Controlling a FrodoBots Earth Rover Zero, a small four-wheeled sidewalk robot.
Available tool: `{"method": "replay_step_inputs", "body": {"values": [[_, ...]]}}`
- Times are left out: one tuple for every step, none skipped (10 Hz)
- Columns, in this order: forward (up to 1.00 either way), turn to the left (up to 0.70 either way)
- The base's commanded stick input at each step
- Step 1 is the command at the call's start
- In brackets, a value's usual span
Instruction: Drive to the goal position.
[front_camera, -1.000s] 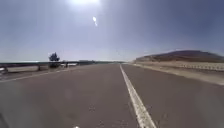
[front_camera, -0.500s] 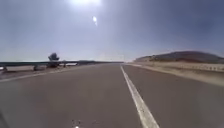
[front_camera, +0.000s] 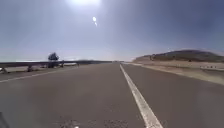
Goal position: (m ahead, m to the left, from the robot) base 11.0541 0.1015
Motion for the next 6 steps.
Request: {"method": "replay_step_inputs", "body": {"values": [[1.0,0.0],[1.0,0.0],[1.0,0.0],[1.0,0.0],[1.0,0.0],[1.0,0.0]]}}
